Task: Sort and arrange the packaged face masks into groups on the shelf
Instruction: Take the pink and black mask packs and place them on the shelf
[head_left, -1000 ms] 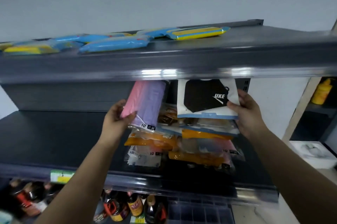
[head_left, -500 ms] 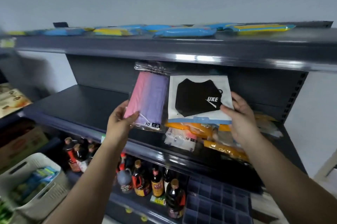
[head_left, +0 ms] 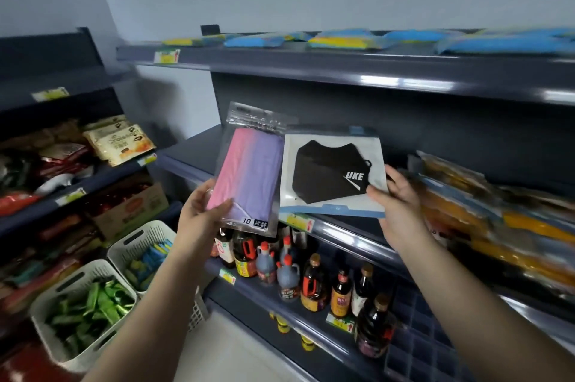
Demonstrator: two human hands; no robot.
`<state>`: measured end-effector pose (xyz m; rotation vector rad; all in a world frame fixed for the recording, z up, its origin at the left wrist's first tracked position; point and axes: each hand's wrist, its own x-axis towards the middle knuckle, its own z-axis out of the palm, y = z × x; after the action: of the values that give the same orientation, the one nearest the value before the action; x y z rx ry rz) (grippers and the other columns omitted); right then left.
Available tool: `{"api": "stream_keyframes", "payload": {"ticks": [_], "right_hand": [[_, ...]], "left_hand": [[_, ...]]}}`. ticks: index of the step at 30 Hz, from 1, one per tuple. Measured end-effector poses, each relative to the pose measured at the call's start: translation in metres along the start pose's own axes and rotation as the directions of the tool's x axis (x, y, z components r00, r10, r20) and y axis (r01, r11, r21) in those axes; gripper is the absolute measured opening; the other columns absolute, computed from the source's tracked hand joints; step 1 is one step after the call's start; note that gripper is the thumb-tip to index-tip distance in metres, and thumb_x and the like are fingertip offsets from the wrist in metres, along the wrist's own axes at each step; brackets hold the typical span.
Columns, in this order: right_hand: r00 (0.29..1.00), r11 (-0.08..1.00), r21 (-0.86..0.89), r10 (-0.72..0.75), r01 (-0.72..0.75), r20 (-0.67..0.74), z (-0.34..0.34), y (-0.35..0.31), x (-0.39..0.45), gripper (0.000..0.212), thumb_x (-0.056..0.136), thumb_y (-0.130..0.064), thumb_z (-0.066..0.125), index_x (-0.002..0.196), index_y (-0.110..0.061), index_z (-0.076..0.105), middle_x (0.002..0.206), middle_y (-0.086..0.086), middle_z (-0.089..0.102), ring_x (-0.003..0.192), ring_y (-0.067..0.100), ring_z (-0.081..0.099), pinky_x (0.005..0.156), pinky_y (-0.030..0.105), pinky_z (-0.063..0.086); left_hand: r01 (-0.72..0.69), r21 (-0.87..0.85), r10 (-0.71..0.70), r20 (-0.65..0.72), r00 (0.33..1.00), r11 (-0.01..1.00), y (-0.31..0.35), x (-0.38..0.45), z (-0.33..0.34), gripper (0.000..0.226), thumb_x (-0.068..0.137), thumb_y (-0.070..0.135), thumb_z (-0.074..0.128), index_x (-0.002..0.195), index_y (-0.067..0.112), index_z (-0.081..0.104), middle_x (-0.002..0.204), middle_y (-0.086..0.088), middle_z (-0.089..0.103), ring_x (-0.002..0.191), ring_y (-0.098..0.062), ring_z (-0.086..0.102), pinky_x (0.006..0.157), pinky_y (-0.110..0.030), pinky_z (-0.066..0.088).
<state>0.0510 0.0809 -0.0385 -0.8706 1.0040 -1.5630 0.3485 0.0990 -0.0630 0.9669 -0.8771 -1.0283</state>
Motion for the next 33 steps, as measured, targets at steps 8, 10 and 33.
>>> {"api": "stream_keyframes", "payload": {"ticks": [8,10,33], "right_hand": [[0.999,0.999,-0.026,-0.018,0.019,0.043,0.093,0.044,-0.017,0.054,0.085,0.012,0.054,0.133,-0.012,0.046,0.103,-0.004,0.067,0.095,0.013,0.063,0.095,0.034,0.048],[0.999,0.998,-0.048,-0.032,0.034,0.032,0.110,0.056,-0.018,0.054,0.085,0.012,0.055,0.132,-0.012,0.047,0.101,-0.005,0.067,0.093,0.010,0.064,0.095,0.032,0.048],[0.993,0.998,-0.064,0.020,-0.028,-0.118,0.237,0.151,0.135,0.056,0.085,0.010,0.056,0.135,-0.013,0.044,0.093,-0.015,0.061,0.084,-0.001,0.058,0.076,0.020,0.043]], "left_hand": [[0.000,0.006,0.000,-0.101,0.995,1.000,0.026,0.013,-0.096,0.037,0.079,-0.015,0.059,0.098,0.017,0.057,0.086,-0.001,0.059,0.057,-0.005,0.064,0.053,-0.017,0.053],[0.003,0.010,-0.001,-0.117,0.993,1.000,0.030,0.019,-0.117,0.037,0.080,-0.015,0.060,0.095,0.019,0.058,0.084,0.000,0.059,0.057,-0.006,0.063,0.053,-0.017,0.053],[0.084,0.088,-0.073,-0.119,0.990,0.993,0.014,0.223,-0.179,0.040,0.077,-0.010,0.066,0.108,0.014,0.055,0.099,-0.010,0.057,0.071,-0.019,0.060,0.053,-0.021,0.051]]}}
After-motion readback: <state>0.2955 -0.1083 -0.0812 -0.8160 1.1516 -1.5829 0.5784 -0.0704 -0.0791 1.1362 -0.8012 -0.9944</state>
